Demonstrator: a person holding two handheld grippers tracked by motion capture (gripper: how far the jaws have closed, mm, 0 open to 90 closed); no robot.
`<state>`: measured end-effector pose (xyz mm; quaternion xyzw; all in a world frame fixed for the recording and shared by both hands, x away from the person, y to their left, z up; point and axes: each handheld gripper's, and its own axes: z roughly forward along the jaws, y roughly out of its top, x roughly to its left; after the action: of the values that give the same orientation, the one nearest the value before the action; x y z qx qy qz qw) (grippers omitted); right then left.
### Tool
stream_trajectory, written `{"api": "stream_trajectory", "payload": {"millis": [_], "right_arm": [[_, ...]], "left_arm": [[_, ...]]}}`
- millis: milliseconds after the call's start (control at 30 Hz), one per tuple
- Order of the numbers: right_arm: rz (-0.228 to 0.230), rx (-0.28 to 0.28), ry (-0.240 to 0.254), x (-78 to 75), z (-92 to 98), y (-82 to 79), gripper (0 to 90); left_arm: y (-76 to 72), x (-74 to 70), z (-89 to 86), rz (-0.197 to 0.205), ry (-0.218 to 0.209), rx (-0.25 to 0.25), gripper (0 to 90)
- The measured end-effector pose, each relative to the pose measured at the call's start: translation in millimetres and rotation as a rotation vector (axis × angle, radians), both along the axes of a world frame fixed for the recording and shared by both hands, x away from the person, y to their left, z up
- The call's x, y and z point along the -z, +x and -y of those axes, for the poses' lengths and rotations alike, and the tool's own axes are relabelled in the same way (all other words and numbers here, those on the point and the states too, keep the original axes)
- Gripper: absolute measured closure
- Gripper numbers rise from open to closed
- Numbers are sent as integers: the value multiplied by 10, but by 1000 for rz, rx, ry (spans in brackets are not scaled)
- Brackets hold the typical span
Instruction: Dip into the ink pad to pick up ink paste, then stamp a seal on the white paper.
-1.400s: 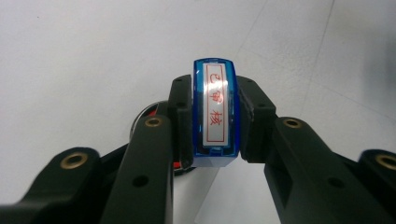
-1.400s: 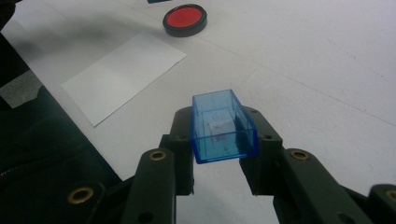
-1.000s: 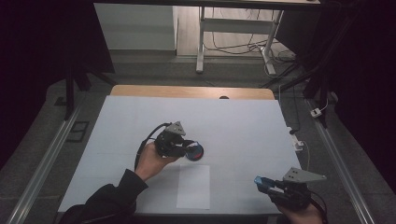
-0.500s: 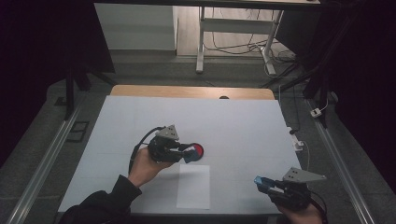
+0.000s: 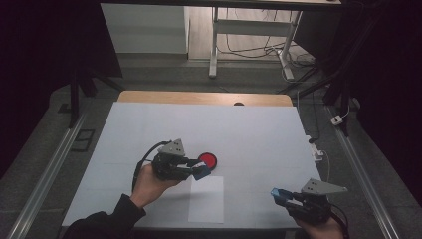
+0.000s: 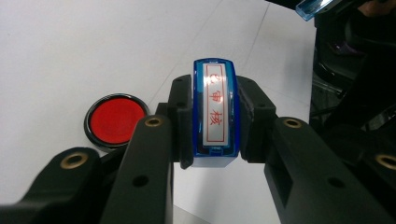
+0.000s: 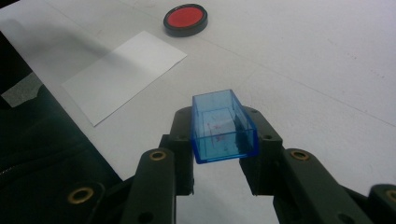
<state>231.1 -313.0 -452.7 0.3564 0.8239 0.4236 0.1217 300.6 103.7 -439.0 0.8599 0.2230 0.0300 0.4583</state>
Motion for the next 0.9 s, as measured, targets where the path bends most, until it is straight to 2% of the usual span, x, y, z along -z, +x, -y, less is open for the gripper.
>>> {"api": "stream_trajectory", "payload": {"millis": [567,700,900], "right_arm": [[2,-1,-5,0,-3,-2,680],[2,-3,-5,0,-3,-3,680],[3,-3,-5,0,-4,-2,680]], "left_arm": [[-109,39,67,5,11,20,696],[-136,62,96,18,24,20,696],[-145,105,126,15,36,26,696]]}}
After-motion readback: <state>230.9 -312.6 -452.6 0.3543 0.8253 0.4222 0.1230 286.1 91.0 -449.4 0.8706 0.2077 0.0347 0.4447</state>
